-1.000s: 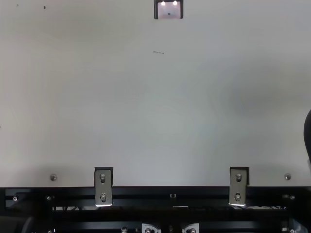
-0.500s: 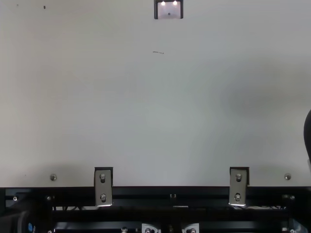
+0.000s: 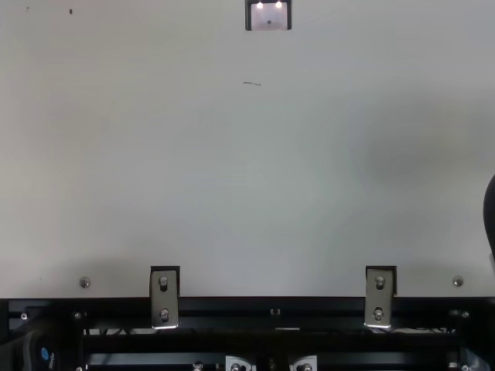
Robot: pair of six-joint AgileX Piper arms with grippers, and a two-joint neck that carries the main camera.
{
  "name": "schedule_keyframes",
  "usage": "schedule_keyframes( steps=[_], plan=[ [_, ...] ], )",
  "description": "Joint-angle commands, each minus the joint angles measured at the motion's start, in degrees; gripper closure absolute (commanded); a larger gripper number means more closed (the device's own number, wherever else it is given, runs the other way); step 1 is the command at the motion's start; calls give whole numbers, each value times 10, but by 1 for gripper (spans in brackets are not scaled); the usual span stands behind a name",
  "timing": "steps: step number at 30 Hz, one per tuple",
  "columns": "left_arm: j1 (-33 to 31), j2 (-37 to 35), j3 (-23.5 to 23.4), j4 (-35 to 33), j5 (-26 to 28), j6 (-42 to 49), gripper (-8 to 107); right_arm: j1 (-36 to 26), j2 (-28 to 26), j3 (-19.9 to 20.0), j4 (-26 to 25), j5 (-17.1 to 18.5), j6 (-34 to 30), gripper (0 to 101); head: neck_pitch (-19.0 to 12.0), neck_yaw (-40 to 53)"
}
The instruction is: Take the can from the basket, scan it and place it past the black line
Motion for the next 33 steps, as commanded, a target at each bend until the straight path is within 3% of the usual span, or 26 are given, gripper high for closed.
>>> schedule_keyframes(
  steps=[1,17,26,33],
  plan=[
    [0,12,-10,24,-3,-15,9,0,0,0,0,0,0,0,-21,16],
    [-2,187,-144,191,74,-55,9,0,0,0,0,-1,0,0,-21,16],
    [12,260,-173,220,112,-47,9,0,0,0,0,-1,0,0,-21,16],
    [34,309,-183,204,119,-27,9,0,0,0,0,-1,0,0,-21,16]
  ],
)
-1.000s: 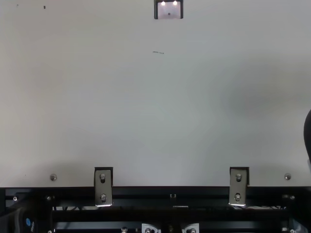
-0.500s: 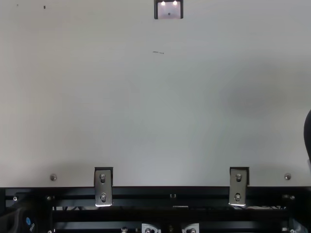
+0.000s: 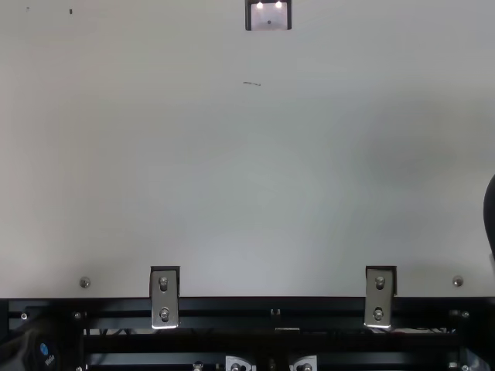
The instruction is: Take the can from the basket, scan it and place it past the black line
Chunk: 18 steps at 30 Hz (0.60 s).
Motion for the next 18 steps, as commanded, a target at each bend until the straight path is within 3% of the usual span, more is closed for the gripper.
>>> schedule_keyframes(
  steps=[1,18],
  plan=[
    [7,16,-2,-6,2,7,9,0,0,0,0,0,0,0,-18,13],
    [53,121,-6,-59,5,50,9,0,0,0,0,0,0,0,-18,13]
  ],
)
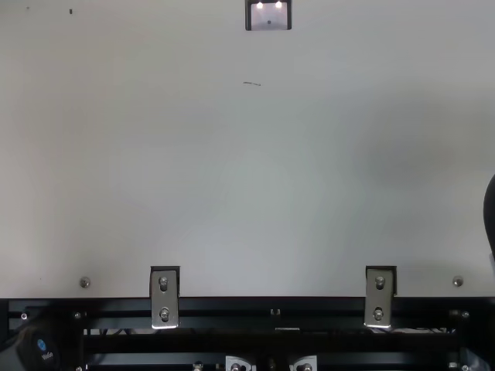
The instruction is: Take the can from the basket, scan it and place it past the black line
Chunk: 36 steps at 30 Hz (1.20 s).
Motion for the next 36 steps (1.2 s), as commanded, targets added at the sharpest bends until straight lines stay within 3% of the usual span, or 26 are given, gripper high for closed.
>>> schedule_keyframes(
  steps=[1,18,36],
  plan=[
    [1,16,3,-1,-4,2,9,0,0,0,0,0,0,0,-18,13],
    [3,138,12,16,-49,-15,9,0,0,0,0,0,0,0,-18,13],
    [6,299,-82,-35,-75,27,9,0,0,0,0,0,0,0,-18,13]
  ],
)
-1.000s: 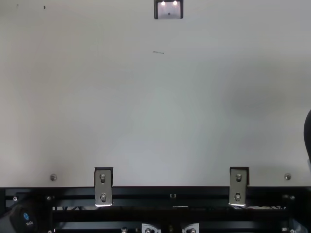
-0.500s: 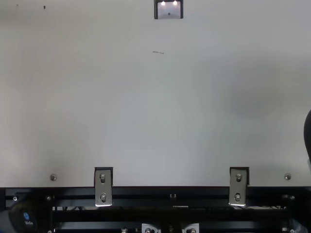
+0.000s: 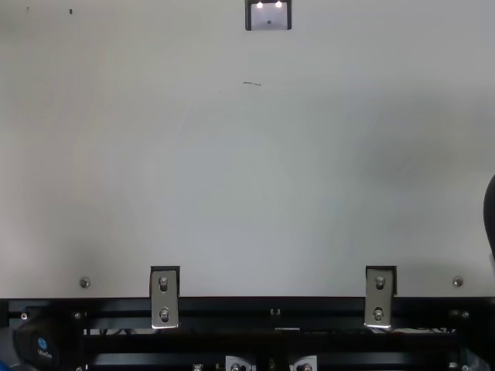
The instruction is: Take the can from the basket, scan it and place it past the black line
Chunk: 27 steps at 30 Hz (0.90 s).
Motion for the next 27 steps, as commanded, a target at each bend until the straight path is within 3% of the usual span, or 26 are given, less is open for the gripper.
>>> schedule_keyframes(
  steps=[1,15,27],
  plan=[
    [-4,22,-6,1,-4,-2,9,0,0,0,0,0,0,0,-21,13],
    [-32,109,-46,22,-37,-37,9,0,0,0,0,0,0,0,-21,13],
    [-24,145,-49,18,-58,-45,9,0,0,0,0,0,0,0,-21,13]
  ],
)
